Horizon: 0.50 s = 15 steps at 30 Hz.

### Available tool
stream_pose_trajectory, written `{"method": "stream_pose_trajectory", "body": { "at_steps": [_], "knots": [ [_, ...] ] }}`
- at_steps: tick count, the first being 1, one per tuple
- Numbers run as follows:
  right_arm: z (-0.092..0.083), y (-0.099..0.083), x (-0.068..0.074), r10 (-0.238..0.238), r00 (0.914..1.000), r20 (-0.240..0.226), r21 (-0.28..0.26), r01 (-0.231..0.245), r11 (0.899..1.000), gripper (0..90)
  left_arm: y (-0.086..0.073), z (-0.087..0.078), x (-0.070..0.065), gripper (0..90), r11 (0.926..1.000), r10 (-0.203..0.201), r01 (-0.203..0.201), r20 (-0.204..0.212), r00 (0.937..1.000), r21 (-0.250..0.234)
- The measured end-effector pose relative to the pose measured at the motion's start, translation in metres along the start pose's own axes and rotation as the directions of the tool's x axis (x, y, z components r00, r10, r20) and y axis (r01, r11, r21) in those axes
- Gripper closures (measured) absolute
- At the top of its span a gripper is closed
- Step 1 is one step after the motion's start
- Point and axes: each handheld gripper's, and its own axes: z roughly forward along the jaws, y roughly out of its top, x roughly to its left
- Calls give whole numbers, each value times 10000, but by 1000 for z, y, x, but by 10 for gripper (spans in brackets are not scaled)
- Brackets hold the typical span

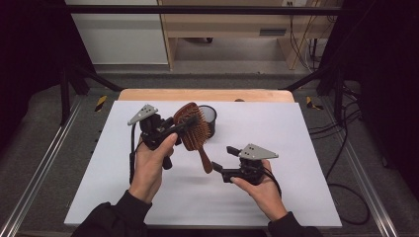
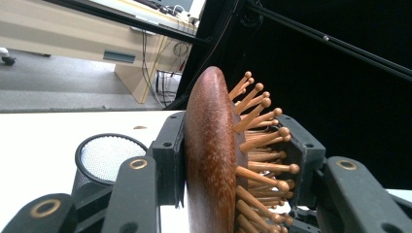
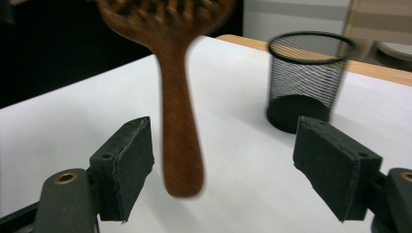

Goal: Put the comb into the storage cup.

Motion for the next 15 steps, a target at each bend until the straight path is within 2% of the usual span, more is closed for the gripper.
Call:
{"method": "stream_pose_trajectory", "body": {
  "at_steps": [6, 11, 15],
  "knots": [
    [-20, -6, -17, -170, 9975, 690, -157, 181, 9997, 183, 11, 3, -4, 516, 9999, 123, -123, 56, 9999, -107],
    [-41, -11, -33, -152, 9947, 1014, -318, 185, 9993, 137, 24, 8, -9, 516, 9994, 246, -244, 69, 9997, -234],
    [-57, -14, -40, -186, 9936, 1111, -173, 206, 9996, 117, 36, 13, -14, 516, 9982, 444, -438, 150, 9989, -411]
  ]
}}
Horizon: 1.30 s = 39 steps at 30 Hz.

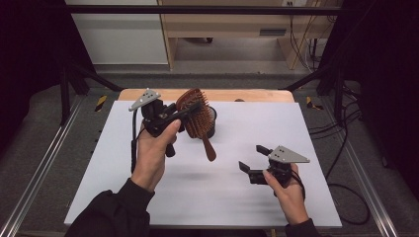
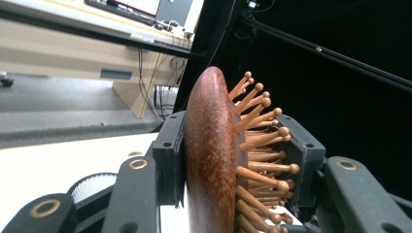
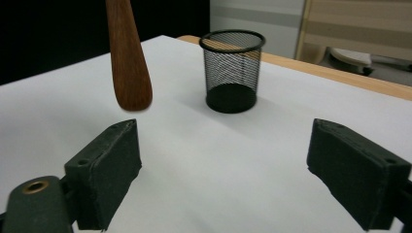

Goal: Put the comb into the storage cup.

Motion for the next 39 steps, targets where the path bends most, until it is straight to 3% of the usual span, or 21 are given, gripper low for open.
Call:
{"method": "stream_pose_trajectory", "body": {
  "at_steps": [8, 19, 22, 28, 39],
  "knots": [
    [-20, -13, -10, 195, 9975, 683, -88, -189, 9998, 92, 24, 13, -2, 516, 9997, 78, -77, 22, 10000, -226],
    [-39, -27, -25, 175, 9894, 1444, -928, -41, 9957, 88, 48, 39, 3, 515, 9977, 293, -306, -223, 9993, -605],
    [-41, -33, -29, 445, 9862, 1594, -976, -292, 9948, 88, 52, 46, 9, 515, 9970, 368, -391, -359, 9987, -664],
    [-40, -32, -29, 317, 9863, 1617, -983, -159, 9950, 87, 57, 56, 20, 515, 9957, 206, -259, -600, 9980, -889],
    [-40, -32, -30, 635, 9900, 1258, -984, -512, 9938, 68, 64, 64, 43, 514, 9925, 295, -418, -1070, 9938, -1146]
  ]
}}
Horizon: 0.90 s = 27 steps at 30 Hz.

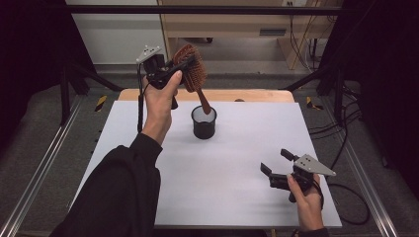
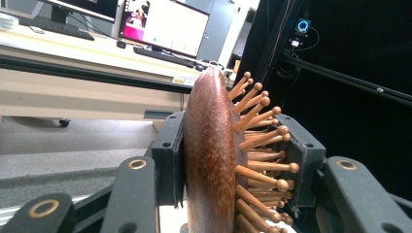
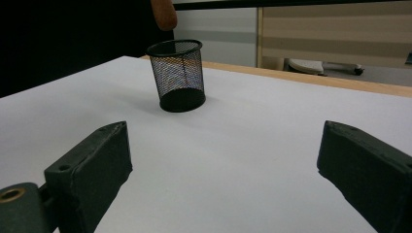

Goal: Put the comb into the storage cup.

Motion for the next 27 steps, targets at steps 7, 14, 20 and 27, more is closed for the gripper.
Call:
{"method": "stream_pose_trajectory", "body": {
  "at_steps": [7, 14, 20, 27],
  "knots": [
    [1, 0, 0, 18, 10000, -38, 13, -18, 10000, 54, -1, 0, 2, 513, 9999, 136, -136, -76, 9999, 18],
    [1, 0, 0, 51, 10000, -68, 21, -51, 10000, 50, -4, 1, 1, 513, 9993, 366, -365, -117, 9993, 113],
    [1, 0, 0, 77, 9999, -88, 38, -77, 10000, 50, -11, 6, 2, 512, 9985, 503, -500, -111, 9987, 235],
    [2, 0, 0, 47, 9999, -128, 69, -46, 10000, 49, -21, 12, 5, 512, 9979, 544, -539, -132, 9984, 355]
  ]
}}
